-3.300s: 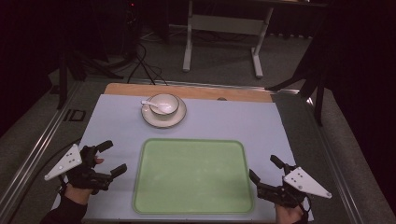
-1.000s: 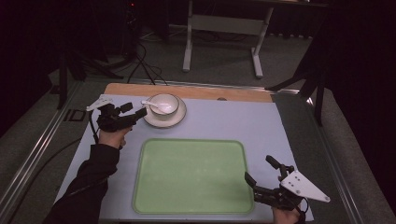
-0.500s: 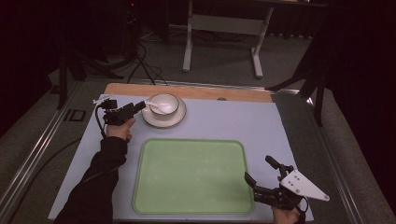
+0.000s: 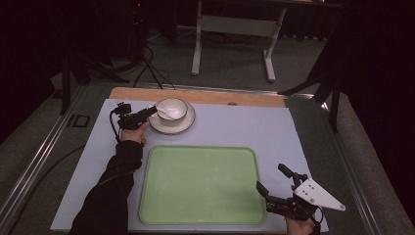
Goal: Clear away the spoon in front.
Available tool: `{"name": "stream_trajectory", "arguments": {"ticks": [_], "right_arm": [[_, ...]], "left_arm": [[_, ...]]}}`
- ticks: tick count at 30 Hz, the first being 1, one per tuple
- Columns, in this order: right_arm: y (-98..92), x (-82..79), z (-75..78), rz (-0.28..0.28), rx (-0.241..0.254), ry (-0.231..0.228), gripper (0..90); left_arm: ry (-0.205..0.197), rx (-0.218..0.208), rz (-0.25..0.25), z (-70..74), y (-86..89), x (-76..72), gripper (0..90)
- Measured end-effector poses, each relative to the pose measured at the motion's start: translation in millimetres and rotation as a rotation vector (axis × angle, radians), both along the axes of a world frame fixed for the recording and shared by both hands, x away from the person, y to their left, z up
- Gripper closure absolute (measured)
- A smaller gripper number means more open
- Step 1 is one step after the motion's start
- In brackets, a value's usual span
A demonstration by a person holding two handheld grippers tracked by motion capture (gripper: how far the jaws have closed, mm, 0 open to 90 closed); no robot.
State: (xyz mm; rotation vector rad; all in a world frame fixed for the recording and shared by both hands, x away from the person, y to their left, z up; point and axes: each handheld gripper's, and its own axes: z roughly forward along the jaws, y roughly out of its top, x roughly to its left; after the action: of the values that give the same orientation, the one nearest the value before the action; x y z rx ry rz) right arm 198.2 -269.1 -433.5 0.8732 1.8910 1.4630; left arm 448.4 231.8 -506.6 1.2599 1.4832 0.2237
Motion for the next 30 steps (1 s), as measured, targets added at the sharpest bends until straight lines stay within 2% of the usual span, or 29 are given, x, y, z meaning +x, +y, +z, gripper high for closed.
{"name": "stream_trajectory", "arguments": {"ticks": [15,19,22,23,25,27,30], "right_arm": [[-2.8,0.6,-0.7,-0.001,0.012,0.013,12.9],[-3.0,0.4,-0.7,-0.003,0.012,0.014,12.9],[-3.7,0.7,-1.0,-0.002,0.015,0.016,12.9],[-4.0,0.9,-1.2,-0.004,0.015,0.019,12.9],[-4.0,0.9,-1.1,-0.004,0.015,0.018,12.9],[-3.7,0.4,-1.0,-0.003,0.013,0.017,13.0],[-3.8,0.6,-1.2,-0.004,0.011,0.020,13.0]], "left_arm": [[-0.009,-0.044,-0.004,-8.9,-6.1,16.0,58.8],[-0.014,-0.050,0.017,-8.9,-5.5,19.0,64.9],[-0.016,-0.061,0.023,-8.9,-4.1,20.8,65.5],[-0.021,-0.053,0.033,-8.4,-3.8,21.6,69.5],[-0.024,-0.053,0.032,-8.0,-4.0,22.1,71.2],[-0.035,-0.083,0.028,-6.6,-3.6,21.9,75.5],[-0.055,-0.090,0.022,-2.9,-6.1,21.1,79.4]]}}
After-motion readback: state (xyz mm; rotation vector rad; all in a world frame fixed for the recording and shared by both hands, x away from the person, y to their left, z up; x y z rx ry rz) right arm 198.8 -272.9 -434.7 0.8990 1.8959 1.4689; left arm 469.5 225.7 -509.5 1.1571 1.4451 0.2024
